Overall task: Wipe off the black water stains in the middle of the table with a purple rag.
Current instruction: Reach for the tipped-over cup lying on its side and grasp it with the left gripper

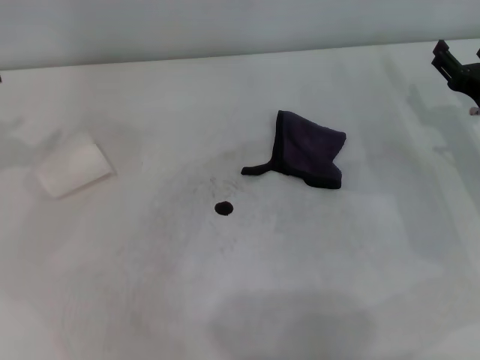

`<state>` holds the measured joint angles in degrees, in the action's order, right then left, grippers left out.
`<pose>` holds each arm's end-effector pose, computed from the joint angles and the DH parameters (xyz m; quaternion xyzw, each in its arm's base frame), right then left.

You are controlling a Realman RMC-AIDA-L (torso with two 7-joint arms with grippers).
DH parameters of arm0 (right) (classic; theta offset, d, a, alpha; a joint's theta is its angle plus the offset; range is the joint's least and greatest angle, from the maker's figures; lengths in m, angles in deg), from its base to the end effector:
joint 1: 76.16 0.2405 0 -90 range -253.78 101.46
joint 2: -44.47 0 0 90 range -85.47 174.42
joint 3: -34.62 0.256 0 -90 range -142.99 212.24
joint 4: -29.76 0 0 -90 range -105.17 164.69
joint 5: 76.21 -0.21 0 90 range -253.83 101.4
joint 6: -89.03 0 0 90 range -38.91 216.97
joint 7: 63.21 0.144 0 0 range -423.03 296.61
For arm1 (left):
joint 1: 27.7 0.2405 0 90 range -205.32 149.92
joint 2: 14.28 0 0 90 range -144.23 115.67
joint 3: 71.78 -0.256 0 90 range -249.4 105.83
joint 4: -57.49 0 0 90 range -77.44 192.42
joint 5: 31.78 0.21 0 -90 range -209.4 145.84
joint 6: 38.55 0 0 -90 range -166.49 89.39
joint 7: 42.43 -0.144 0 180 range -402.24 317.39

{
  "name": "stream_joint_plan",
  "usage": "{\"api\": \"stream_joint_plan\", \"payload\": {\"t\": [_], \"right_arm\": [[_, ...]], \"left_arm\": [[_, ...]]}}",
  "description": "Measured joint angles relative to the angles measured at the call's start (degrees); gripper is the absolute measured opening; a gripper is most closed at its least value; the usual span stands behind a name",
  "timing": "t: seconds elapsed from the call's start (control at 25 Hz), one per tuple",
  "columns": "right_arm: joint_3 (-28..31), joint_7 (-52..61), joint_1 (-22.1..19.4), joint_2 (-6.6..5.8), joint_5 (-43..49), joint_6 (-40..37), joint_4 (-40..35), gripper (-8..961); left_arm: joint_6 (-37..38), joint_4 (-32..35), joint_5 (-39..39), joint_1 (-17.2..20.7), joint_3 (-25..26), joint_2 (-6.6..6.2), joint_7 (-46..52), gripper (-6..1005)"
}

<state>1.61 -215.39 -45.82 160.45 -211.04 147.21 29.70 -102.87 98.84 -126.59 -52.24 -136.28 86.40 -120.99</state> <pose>0.3694 0.3551 0.0259 -0.6378 0.3607 0.3023 0.6097 -0.3055 0.3874 0.1214 -0.8524 -0.3529 -0.2215 0.3158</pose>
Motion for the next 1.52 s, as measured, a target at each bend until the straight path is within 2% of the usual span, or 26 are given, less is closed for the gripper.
{"api": "stream_joint_plan", "payload": {"t": [0.04, 0.12, 0.32, 0.36, 0.4, 0.48, 0.6, 0.72, 0.92, 0.96, 1.0, 1.04, 1.2, 1.32, 1.4, 1.44, 1.52], "right_arm": [[0.03, 0.03, -0.01, 0.01, 0.0, 0.0, 0.06, 873], [0.1, 0.03, -0.08, 0.01, -0.02, 0.0, 0.11, 873], [0.14, 0.05, -0.01, -0.05, -0.1, 0.01, 0.0, 873], [0.15, 0.06, 0.01, -0.12, -0.13, 0.03, -0.02, 873], [0.15, 0.06, 0.01, -0.12, -0.13, 0.03, -0.02, 873], [0.15, -0.02, 0.01, -0.14, -0.15, 0.04, -0.03, 873], [0.15, -0.06, 0.0, -0.15, -0.15, -0.05, -0.03, 873], [0.14, -0.04, -0.01, -0.12, -0.06, 0.0, -0.03, 873], [-0.12, 0.28, -0.01, 0.01, 0.0, 0.25, -0.02, 872], [-0.07, 0.29, -0.07, 0.02, 0.01, 0.3, 0.05, 872], [0.02, 0.29, -0.16, 0.02, 0.0, 0.32, 0.12, 872], [0.1, 0.3, -0.21, 0.03, 0.01, 0.38, 0.19, 872], [0.13, 0.31, -0.4, 0.03, 0.0, 0.84, 0.48, 872], [0.14, 0.31, -0.44, 0.04, 0.0, 0.88, 0.5, 872], [0.14, 0.31, -0.38, 0.07, 0.0, 0.88, 0.54, 872], [0.14, 0.32, -0.19, 0.1, 0.0, 0.91, 0.58, 872], [0.14, 0.31, -0.1, 0.11, 0.0, 0.93, 0.59, 872]], "left_arm": [[0.0, 0.0, 0.0, 0.0, 0.0, 0.0, 0.0, 872], [-4.81, 4.64, 12.14, -3.12, 3.92, -0.1, 2.69, 872], [-14.96, 8.59, 29.14, -8.99, 12.32, -0.07, 3.04, 871], [-14.96, 8.59, 29.14, -8.99, 12.32, -0.07, 3.04, 871], [-21.68, 10.67, 36.5, -12.59, 12.99, -0.12, 2.55, 871], [-24.4, 11.8, 40.02, -14.15, 12.92, 0.29, 2.14, 871], [-26.6, 13.66, 46.34, -16.85, 12.86, 2.22, 1.8, 871], [-27.17, 14.06, 54.47, -19.46, 12.51, 5.02, 1.64, 872], [-25.38, 14.09, 66.34, -21.48, 11.61, 9.59, 0.94, 872], [-24.57, 14.07, 67.8, -21.68, 11.38, 10.66, 0.35, 872], [-24.11, 14.07, 68.31, -21.68, 11.26, 11.04, 0.15, 872], [-22.77, 14.02, 69.51, -21.63, 10.88, 12.03, -0.26, 872], [-19.01, 13.53, 71.27, -21.04, 10.48, 14.05, -1.3, 872], [-17.15, 13.25, 71.12, -20.5, 10.46, 14.86, -2.2, 872], [-17.15, 13.25, 71.12, -20.5, 10.46, 14.86, -2.2, 872], [-15.4, 13.16, 71.12, -19.91, 10.45, 15.44, -2.52, 872], [-13.67, 13.15, 71.02, -19.31, 10.44, 15.76, -2.66, 872]]}}
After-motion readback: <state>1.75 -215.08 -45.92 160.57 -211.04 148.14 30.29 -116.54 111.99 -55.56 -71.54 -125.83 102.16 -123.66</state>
